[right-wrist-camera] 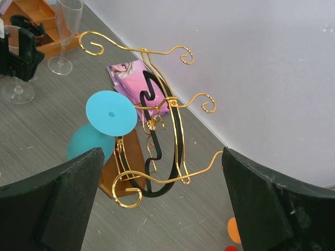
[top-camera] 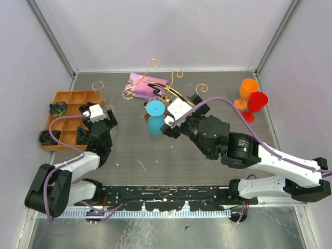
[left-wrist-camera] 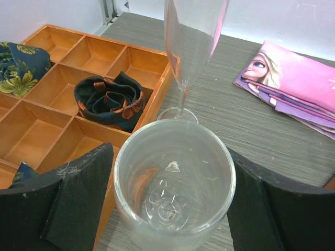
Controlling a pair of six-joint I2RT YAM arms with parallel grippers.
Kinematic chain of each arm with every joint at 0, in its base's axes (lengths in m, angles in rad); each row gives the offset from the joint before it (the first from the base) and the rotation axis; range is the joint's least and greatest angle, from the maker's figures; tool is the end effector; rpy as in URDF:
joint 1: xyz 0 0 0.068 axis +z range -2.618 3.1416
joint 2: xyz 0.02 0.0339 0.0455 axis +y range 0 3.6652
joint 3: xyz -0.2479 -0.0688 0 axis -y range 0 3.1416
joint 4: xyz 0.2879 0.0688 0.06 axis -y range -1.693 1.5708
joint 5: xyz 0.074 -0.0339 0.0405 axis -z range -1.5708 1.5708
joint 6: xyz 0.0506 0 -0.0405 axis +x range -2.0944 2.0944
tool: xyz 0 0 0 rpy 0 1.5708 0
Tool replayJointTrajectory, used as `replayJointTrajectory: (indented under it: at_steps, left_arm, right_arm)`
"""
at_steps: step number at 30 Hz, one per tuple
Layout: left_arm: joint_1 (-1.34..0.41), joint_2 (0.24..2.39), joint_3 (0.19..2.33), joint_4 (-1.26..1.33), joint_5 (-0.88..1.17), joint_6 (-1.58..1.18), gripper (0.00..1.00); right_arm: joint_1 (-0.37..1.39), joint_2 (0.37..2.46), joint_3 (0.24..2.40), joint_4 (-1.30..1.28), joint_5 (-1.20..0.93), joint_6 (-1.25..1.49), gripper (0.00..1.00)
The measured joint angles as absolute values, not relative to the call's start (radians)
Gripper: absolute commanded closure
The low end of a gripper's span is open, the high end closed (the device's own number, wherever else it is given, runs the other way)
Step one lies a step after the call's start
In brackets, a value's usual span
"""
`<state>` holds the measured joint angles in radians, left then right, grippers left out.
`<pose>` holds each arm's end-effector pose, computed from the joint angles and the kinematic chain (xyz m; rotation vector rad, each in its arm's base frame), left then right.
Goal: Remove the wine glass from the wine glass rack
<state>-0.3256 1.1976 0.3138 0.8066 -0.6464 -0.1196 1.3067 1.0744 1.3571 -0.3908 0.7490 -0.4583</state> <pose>0.2681 -0.0583 0.1510 -0.3212 1.6040 0.1911 0.1043 0.2537 0.4574 -0.8531 1.4122 0.0173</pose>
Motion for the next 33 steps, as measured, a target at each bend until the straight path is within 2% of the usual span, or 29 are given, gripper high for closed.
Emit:
replayJointTrajectory:
  at_steps: [4,8,10,17,21,26,33]
  left_arm:
    - [-0.332,1.154,0.304,0.788,-0.653,-0.128,0.04]
    - [-0.344,1.026,0.304,0.704,-0.662,-0.155,0.03]
    - [-0.346,0.958,0.305,0.641,-0.663,-0.172,0.03]
    - [-0.346,0.791,0.35,0.389,-0.661,-0.223,0.04]
    - [-0.346,0.709,0.411,0.213,-0.648,-0.276,0.04]
    - [-0.349,0.63,0.498,0.014,-0.627,-0.34,0.04]
    - [-0.35,0.606,0.643,-0.21,-0.572,-0.376,0.04]
  right_arm:
    - [1.307,1.082,1.358,-0.395,0.751,-0.429,0.01]
    - [1.304,1.13,1.391,-0.46,0.754,-0.322,0.1]
    - [1.287,1.163,1.426,-0.514,0.722,-0.219,0.15]
    - [1.204,1.229,1.522,-0.676,0.564,0.149,0.2]
    - [1.065,1.231,1.539,-0.721,0.435,0.307,0.22]
    - [0.855,1.262,1.546,-0.735,0.238,0.429,0.3]
    - [0.699,1.347,1.491,-0.677,-0.041,0.538,0.38]
